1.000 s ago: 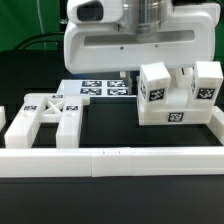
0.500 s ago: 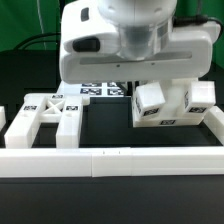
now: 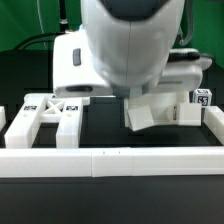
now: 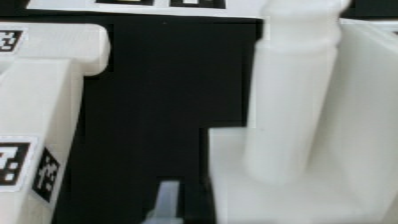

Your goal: Assemble chair

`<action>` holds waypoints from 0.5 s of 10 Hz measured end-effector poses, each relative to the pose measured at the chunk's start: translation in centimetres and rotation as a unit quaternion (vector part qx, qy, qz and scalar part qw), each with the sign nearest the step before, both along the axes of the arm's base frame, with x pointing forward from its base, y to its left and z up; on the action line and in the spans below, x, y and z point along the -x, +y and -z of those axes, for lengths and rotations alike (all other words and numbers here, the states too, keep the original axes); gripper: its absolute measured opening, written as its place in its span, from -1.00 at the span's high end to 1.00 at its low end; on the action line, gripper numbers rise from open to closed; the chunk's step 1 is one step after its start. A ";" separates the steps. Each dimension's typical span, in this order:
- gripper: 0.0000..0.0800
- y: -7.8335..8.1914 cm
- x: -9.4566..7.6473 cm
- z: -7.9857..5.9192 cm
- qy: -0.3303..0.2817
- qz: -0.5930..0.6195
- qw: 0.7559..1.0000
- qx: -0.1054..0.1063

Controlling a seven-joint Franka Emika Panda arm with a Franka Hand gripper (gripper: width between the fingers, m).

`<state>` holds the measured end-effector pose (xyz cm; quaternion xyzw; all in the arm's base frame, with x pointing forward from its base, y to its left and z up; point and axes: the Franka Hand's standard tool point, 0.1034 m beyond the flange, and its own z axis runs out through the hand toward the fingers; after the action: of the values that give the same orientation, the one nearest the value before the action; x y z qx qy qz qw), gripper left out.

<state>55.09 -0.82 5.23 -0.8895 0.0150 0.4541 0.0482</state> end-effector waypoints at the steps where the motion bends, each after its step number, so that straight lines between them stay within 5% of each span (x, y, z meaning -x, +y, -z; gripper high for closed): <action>1: 0.92 -0.2 0.2 0.3 0.011 -0.003 1.000 0.007; 3: 0.92 -0.4 0.0 0.5 -0.003 -0.001 1.000 0.008; 4: 0.48 -0.6 0.0 0.7 -0.003 0.000 1.000 0.009; 5: 0.48 -0.8 0.0 0.7 -0.003 0.002 1.000 0.009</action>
Offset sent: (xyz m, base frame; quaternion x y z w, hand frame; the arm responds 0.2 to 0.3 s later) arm 0.0088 -0.0009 -0.0012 -0.0013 0.0005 -0.0086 1.0000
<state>55.12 -1.65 4.49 -0.8911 0.0206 0.4515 0.0412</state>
